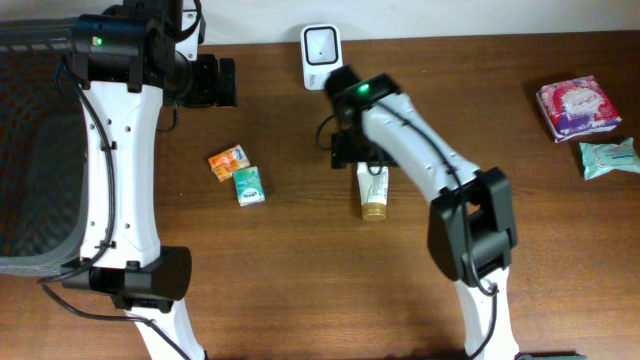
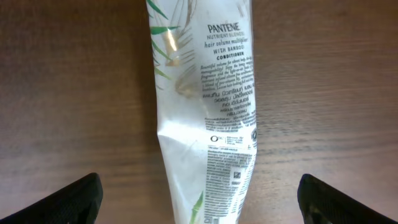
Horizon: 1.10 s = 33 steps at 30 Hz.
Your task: Scan the item barcode
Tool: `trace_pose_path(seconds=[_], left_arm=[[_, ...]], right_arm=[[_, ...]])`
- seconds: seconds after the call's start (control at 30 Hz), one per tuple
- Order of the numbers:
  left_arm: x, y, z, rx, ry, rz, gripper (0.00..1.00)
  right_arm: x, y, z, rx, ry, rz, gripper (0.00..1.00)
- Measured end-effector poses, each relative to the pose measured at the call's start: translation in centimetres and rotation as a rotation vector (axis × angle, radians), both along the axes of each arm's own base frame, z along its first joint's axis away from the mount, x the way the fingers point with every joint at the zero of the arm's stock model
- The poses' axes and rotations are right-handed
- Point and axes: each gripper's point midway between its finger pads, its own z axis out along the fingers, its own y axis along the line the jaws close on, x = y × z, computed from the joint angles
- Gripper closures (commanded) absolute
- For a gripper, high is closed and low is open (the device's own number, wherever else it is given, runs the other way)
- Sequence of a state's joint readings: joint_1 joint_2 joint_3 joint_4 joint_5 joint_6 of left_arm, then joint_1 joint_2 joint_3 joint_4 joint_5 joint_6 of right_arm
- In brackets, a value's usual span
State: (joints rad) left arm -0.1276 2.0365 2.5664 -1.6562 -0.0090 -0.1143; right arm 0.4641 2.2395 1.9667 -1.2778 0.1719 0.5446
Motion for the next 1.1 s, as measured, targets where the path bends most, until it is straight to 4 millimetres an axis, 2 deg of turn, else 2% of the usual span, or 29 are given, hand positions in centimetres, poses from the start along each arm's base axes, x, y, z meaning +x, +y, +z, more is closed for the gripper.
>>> trace_pose_path(seconds=[0.1, 0.17, 0.2, 0.27, 0.3, 0.33, 0.37, 0.43, 0.5, 0.53, 0.57, 0.83, 0.93, 0.97, 1.0, 1.03, 1.1], left_arm=[[0.0, 0.0, 0.0, 0.0, 0.0, 0.0, 0.01], [0.0, 0.0, 0.0, 0.0, 0.0, 0.0, 0.01], [0.0, 0.0, 0.0, 0.0, 0.0, 0.0, 0.01], [0.0, 0.0, 0.0, 0.0, 0.0, 0.0, 0.01], [0.0, 0.0, 0.0, 0.0, 0.0, 0.0, 0.01], [0.0, 0.0, 0.0, 0.0, 0.0, 0.0, 0.01], [0.0, 0.0, 0.0, 0.0, 0.0, 0.0, 0.01], [0.0, 0.0, 0.0, 0.0, 0.0, 0.0, 0.01], [0.0, 0.0, 0.0, 0.0, 0.0, 0.0, 0.01], [0.0, 0.0, 0.0, 0.0, 0.0, 0.0, 0.01], [0.0, 0.0, 0.0, 0.0, 0.0, 0.0, 0.01], [0.0, 0.0, 0.0, 0.0, 0.0, 0.0, 0.01], [0.0, 0.0, 0.0, 0.0, 0.0, 0.0, 0.01], [0.0, 0.0, 0.0, 0.0, 0.0, 0.0, 0.01], [0.0, 0.0, 0.0, 0.0, 0.0, 0.0, 0.01], [0.0, 0.0, 0.0, 0.0, 0.0, 0.0, 0.01], [0.0, 0.0, 0.0, 0.0, 0.0, 0.0, 0.01]], right_arm=[[0.7, 0.9, 0.2, -0.114, -0.118, -0.032, 0.05], [0.8, 0.7, -0.5, -0.163, -0.135, -0.057, 0.05], [0.9, 0.4, -1.5, -0.193, -0.139, -0.077, 0.08], [0.7, -0.3, -3.9, -0.243, -0.119, -0.095, 0.32], [0.6, -0.4, -4.4, -0.254, -0.114, -0.098, 0.32], [0.6, -0.5, -4.7, -0.259, -0.117, -0.109, 0.33], [0.7, -0.6, -4.9, -0.266, -0.118, -0.108, 0.41], [0.8, -0.7, -5.2, -0.277, -0.119, -0.105, 0.69], [0.9, -0.7, -5.4, -0.279, -0.121, -0.107, 0.82], [0.8, -0.8, -5.5, -0.287, -0.119, -0.106, 0.94], [0.9, -1.0, -5.5, -0.299, -0.121, -0.096, 0.96], [0.4, -1.1, -2.8, -0.329, -0.036, 0.03, 0.96], [0.4, -2.2, -2.6, -0.395, -0.056, 0.001, 0.95], [0.2, -2.8, -3.1, -0.428, -0.058, -0.008, 0.87], [-0.1, -3.1, -3.7, -0.447, -0.045, -0.008, 0.74], [-0.5, -3.5, -4.6, -0.47, -0.023, -0.008, 0.57], [-1.0, -3.6, -4.9, -0.49, -0.004, -0.001, 0.22]])
